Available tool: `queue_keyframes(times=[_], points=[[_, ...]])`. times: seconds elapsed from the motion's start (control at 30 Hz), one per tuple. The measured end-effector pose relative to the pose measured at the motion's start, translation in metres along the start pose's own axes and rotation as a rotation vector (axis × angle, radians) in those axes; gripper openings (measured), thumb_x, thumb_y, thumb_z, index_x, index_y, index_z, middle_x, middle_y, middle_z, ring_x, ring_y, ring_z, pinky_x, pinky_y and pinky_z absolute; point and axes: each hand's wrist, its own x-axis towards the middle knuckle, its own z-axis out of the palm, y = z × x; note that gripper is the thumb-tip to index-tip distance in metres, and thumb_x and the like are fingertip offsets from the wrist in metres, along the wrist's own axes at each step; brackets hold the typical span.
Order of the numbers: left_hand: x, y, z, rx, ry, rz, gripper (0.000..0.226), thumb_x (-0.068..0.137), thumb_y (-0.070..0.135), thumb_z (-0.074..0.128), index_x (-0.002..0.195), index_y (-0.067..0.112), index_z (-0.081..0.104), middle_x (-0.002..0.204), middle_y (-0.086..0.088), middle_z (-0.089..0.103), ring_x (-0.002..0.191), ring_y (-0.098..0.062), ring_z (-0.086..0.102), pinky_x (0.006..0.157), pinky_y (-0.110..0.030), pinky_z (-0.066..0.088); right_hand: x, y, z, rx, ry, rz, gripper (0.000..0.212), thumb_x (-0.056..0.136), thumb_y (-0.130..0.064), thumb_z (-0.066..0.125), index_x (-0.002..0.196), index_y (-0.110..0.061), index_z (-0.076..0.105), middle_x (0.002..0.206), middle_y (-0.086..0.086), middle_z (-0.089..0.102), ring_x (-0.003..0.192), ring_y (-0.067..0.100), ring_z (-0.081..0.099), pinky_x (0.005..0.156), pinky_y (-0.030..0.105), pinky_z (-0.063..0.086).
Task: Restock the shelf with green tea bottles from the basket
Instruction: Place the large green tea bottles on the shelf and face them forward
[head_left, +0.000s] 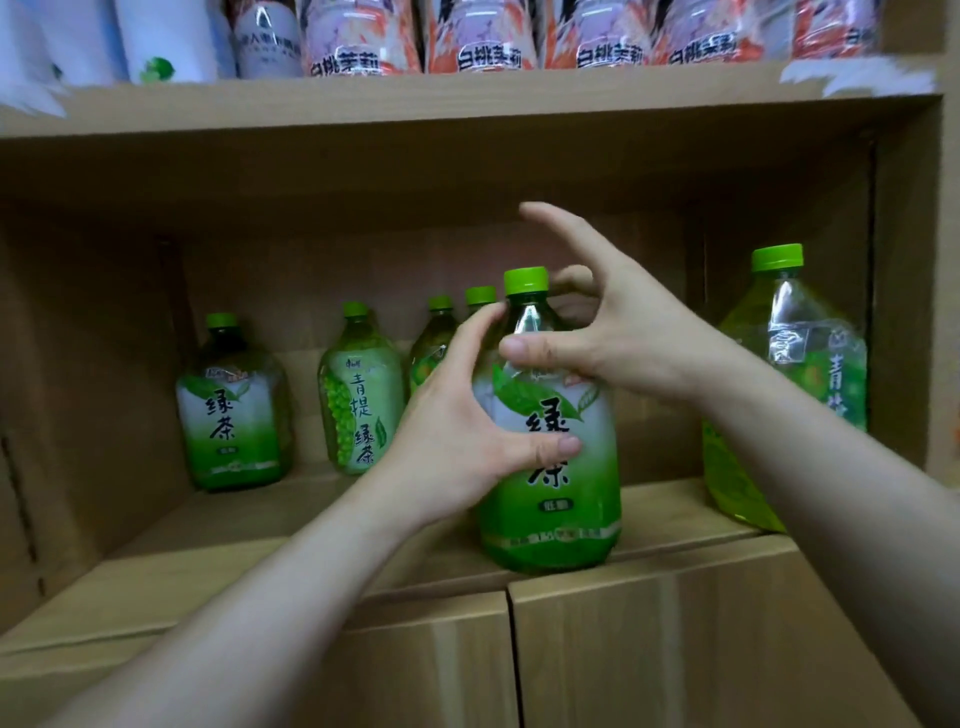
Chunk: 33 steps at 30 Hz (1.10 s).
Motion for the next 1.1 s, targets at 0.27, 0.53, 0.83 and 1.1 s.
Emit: queue_keyframes(times=[0.27,0.53,0.83,1.1], points=[[-0.031,-0.016,-0.065,0.100,0.121,-0.124,0.110,0.043,0.040,0.092,0.138,0.032,0.036,0.118,0.010,0.066,0.108,-0.008,0.064,0.099,-0.039,0.048,-0.012,-0.008,0.068,-0.308,-0.108,-0.042,0.076,0.088,-0.051,0.055,0.149,-0.033,0.014,0.128,0.001,0.057,0.115,0.019,0.056,0.096,0.043,0.046],[-0.048,-0.032,-0.141,0.643,0.191,-0.266,0.113,0.056,0.048,0.084,0.148,0.026,0.021,0.138,-0.004,0.046,0.128,-0.025,0.041,0.109,-0.040,0.034,0.018,-0.023,0.157,-0.109,-0.106,0.043,0.074,0.089,-0.039,0.059,0.147,-0.040,0.013,0.124,0.010,0.060,0.108,0.030,0.060,0.095,0.041,0.048],[-0.055,-0.056,-0.186,1.150,0.175,-0.273,0.085,0.075,0.044,0.073,0.141,0.047,0.020,0.142,-0.015,0.036,0.128,-0.036,0.040,0.098,-0.047,0.046,0.062,-0.027,0.222,0.223,-0.247,0.229,0.077,0.090,-0.010,0.052,0.149,-0.042,0.015,0.117,0.000,0.057,0.099,0.021,0.061,0.078,0.036,0.057],[-0.031,-0.083,-0.210,1.361,0.099,-0.406,0.085,0.083,0.032,0.069,0.145,0.033,0.010,0.135,-0.019,0.043,0.118,-0.038,0.049,0.083,-0.046,0.047,0.071,-0.020,0.263,0.265,-0.401,0.274,0.086,0.090,-0.006,0.048,0.146,-0.053,0.003,0.156,0.001,0.031,0.121,0.029,0.054,0.095,0.044,0.052]])
